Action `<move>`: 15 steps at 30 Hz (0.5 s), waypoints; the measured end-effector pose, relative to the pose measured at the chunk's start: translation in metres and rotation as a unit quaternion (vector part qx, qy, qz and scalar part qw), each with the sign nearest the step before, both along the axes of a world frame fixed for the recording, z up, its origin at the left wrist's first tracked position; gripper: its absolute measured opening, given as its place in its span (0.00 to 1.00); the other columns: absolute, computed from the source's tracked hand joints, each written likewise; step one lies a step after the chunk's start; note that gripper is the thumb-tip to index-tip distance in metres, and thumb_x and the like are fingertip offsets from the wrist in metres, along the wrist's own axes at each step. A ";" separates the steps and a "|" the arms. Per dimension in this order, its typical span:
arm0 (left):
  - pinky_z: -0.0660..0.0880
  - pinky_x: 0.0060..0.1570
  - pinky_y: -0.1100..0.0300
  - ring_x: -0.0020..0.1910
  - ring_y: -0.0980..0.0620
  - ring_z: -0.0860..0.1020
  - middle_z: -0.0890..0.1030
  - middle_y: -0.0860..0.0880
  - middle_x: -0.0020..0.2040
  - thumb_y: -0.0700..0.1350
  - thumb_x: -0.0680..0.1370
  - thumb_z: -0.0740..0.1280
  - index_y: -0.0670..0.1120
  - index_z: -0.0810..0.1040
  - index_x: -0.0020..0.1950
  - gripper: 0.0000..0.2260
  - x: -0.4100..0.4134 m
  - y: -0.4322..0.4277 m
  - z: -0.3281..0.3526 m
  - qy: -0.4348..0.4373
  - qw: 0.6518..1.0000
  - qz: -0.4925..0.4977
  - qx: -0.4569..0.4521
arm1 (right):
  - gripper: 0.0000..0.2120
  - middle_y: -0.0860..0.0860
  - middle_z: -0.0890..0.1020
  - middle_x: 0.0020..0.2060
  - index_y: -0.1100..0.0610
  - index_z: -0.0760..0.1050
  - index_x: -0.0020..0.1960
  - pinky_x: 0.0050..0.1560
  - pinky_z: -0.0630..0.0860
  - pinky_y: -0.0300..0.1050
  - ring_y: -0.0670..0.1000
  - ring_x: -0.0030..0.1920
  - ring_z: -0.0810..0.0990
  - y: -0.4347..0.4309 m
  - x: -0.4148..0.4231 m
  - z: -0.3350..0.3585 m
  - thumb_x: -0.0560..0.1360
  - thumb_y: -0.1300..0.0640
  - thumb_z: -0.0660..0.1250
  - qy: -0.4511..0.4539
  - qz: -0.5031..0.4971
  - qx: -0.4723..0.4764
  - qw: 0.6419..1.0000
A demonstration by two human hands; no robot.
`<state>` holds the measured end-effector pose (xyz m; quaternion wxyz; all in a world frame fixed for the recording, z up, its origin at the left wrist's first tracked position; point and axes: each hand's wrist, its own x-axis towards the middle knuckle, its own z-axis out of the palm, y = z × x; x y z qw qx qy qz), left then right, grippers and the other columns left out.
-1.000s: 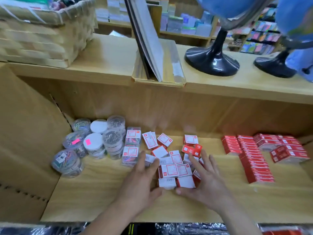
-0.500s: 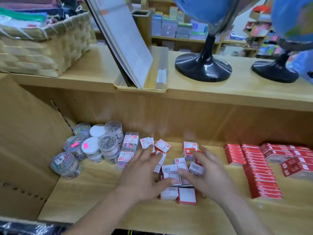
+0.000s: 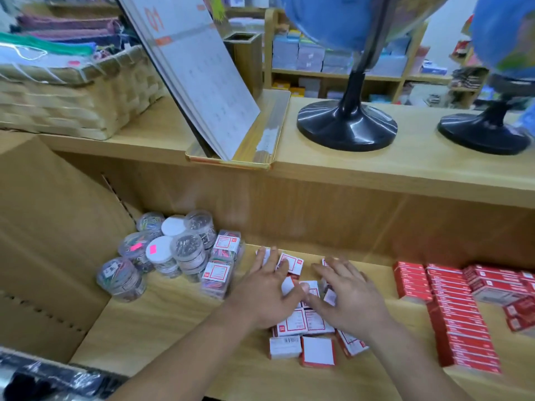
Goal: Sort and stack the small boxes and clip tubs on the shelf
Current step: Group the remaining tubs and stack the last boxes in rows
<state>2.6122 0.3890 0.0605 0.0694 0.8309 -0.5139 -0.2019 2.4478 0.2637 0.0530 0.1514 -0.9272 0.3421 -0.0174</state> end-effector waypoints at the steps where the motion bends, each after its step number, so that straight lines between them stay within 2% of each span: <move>1: 0.42 0.80 0.50 0.81 0.49 0.35 0.43 0.51 0.84 0.71 0.80 0.49 0.50 0.52 0.83 0.38 -0.003 0.001 0.001 0.009 1.000 -0.006 -0.001 | 0.38 0.38 0.63 0.75 0.37 0.62 0.73 0.75 0.60 0.54 0.46 0.79 0.54 0.000 -0.004 0.000 0.67 0.22 0.47 0.001 0.002 0.005 1.000; 4: 0.42 0.80 0.53 0.81 0.50 0.34 0.43 0.51 0.83 0.70 0.80 0.50 0.49 0.53 0.83 0.38 -0.017 0.007 0.000 0.018 0.999 -0.033 -0.025 | 0.43 0.38 0.59 0.78 0.35 0.58 0.75 0.76 0.56 0.53 0.46 0.79 0.51 -0.001 -0.016 0.005 0.64 0.17 0.44 0.012 0.011 0.029 0.999; 6: 0.44 0.80 0.56 0.81 0.53 0.37 0.46 0.52 0.83 0.67 0.81 0.54 0.50 0.58 0.82 0.34 -0.021 0.016 -0.001 0.075 0.994 -0.039 -0.074 | 0.42 0.38 0.57 0.78 0.34 0.55 0.75 0.77 0.53 0.54 0.46 0.80 0.49 -0.001 -0.020 0.009 0.65 0.18 0.45 0.025 0.020 0.057 0.998; 8: 0.51 0.79 0.60 0.82 0.57 0.46 0.52 0.55 0.82 0.61 0.83 0.58 0.52 0.65 0.79 0.27 -0.017 0.026 0.001 0.143 0.977 -0.011 -0.156 | 0.37 0.39 0.57 0.79 0.34 0.55 0.76 0.78 0.51 0.55 0.47 0.80 0.49 0.000 -0.023 0.012 0.71 0.23 0.54 0.031 0.023 0.062 0.997; 10: 0.61 0.75 0.59 0.79 0.57 0.59 0.65 0.54 0.79 0.54 0.82 0.59 0.54 0.73 0.74 0.20 -0.006 0.038 0.001 0.117 0.969 0.022 -0.215 | 0.33 0.40 0.62 0.77 0.37 0.58 0.76 0.78 0.52 0.55 0.47 0.79 0.54 0.000 -0.020 0.018 0.74 0.29 0.60 0.013 0.015 0.054 0.998; 12: 0.70 0.66 0.57 0.69 0.51 0.72 0.79 0.51 0.64 0.48 0.77 0.58 0.52 0.79 0.63 0.17 0.004 0.048 -0.005 0.079 0.973 0.054 -0.211 | 0.28 0.40 0.72 0.70 0.41 0.66 0.73 0.75 0.59 0.52 0.47 0.74 0.64 0.001 -0.011 0.023 0.76 0.34 0.62 -0.020 0.013 0.045 0.999; 13: 0.73 0.60 0.55 0.62 0.49 0.76 0.80 0.51 0.55 0.48 0.76 0.58 0.50 0.80 0.58 0.15 0.005 0.052 -0.008 0.086 0.974 0.075 -0.194 | 0.25 0.40 0.74 0.66 0.42 0.70 0.71 0.73 0.63 0.50 0.46 0.71 0.68 0.003 -0.004 0.024 0.76 0.36 0.63 -0.034 0.016 0.043 0.998; 15: 0.75 0.52 0.55 0.53 0.48 0.78 0.79 0.53 0.47 0.48 0.76 0.60 0.49 0.79 0.52 0.10 0.000 0.060 -0.011 0.126 0.971 0.098 -0.179 | 0.25 0.40 0.76 0.64 0.44 0.72 0.70 0.71 0.66 0.49 0.47 0.69 0.70 0.007 0.015 0.023 0.76 0.36 0.64 -0.045 0.024 0.047 0.998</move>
